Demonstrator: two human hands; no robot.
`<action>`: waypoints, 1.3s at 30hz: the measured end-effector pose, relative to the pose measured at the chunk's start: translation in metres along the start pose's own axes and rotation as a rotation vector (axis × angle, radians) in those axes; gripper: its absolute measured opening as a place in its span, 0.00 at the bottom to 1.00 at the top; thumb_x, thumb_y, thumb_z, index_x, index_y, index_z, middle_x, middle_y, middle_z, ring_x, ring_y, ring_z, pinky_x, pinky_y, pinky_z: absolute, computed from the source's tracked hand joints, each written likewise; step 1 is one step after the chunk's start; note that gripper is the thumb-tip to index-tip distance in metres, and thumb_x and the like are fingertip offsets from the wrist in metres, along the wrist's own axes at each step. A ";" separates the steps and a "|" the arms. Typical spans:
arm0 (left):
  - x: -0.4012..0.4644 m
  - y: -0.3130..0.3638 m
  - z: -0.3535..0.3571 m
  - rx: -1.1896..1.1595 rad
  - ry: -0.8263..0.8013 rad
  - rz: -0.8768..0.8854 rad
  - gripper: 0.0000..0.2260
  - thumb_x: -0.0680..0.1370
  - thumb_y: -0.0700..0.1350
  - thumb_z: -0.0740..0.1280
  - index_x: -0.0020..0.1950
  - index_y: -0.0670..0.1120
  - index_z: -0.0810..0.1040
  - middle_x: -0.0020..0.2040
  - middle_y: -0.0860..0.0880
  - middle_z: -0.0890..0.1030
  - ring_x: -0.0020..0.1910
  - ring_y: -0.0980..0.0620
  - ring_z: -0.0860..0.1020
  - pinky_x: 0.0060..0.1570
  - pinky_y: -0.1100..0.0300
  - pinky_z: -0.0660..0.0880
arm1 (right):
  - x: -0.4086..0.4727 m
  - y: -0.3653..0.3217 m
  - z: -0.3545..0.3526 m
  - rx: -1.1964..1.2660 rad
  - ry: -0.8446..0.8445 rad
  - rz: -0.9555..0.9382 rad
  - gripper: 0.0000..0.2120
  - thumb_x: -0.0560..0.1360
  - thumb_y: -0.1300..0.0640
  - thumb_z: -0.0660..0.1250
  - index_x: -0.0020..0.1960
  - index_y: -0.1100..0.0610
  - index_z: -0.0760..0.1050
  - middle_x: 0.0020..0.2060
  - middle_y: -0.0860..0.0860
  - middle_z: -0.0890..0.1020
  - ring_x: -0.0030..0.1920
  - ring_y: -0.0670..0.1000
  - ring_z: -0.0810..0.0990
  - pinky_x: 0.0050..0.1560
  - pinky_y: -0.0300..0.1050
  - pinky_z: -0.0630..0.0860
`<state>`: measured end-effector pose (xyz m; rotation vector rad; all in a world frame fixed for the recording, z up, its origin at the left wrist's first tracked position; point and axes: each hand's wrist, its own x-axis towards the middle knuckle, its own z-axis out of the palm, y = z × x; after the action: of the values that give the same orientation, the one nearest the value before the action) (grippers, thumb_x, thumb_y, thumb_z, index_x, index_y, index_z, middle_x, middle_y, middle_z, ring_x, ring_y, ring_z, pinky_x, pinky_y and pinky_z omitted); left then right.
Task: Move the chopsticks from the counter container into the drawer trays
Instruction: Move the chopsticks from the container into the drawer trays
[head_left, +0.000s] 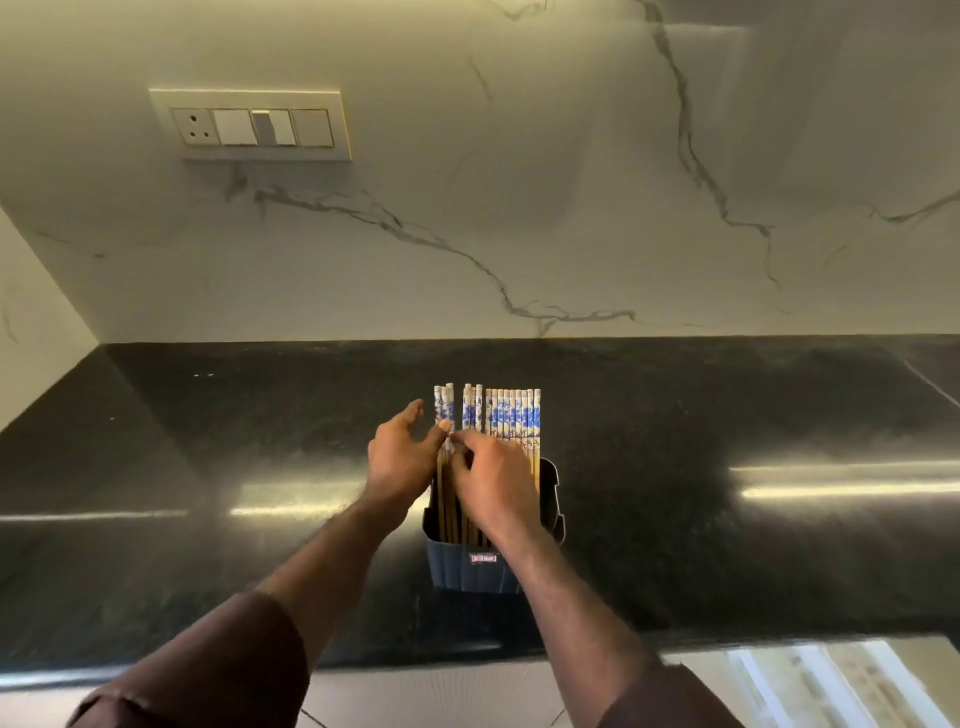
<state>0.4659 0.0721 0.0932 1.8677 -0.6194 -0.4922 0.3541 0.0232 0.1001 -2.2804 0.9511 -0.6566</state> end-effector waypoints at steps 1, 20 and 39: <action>0.005 -0.003 0.000 -0.056 -0.026 -0.006 0.20 0.76 0.46 0.72 0.67 0.47 0.76 0.64 0.48 0.80 0.65 0.51 0.76 0.66 0.48 0.73 | 0.000 0.001 0.002 -0.013 -0.001 0.007 0.14 0.79 0.51 0.64 0.63 0.52 0.77 0.47 0.49 0.84 0.44 0.47 0.82 0.45 0.43 0.81; 0.014 0.013 -0.031 -0.435 -0.249 0.021 0.10 0.70 0.39 0.75 0.51 0.43 0.84 0.45 0.45 0.87 0.46 0.49 0.86 0.49 0.52 0.82 | 0.004 -0.022 0.001 -0.011 0.019 0.105 0.09 0.77 0.55 0.68 0.56 0.52 0.80 0.44 0.48 0.85 0.41 0.44 0.81 0.43 0.41 0.81; -0.002 0.035 -0.037 -0.306 -0.121 0.110 0.06 0.74 0.39 0.73 0.48 0.48 0.83 0.44 0.49 0.85 0.45 0.53 0.85 0.51 0.49 0.82 | -0.007 -0.023 0.001 0.152 -0.052 0.233 0.09 0.78 0.55 0.67 0.56 0.54 0.81 0.49 0.48 0.85 0.47 0.45 0.81 0.46 0.38 0.76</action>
<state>0.4796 0.0892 0.1388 1.5157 -0.6821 -0.5956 0.3605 0.0420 0.1133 -2.0066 1.0833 -0.5470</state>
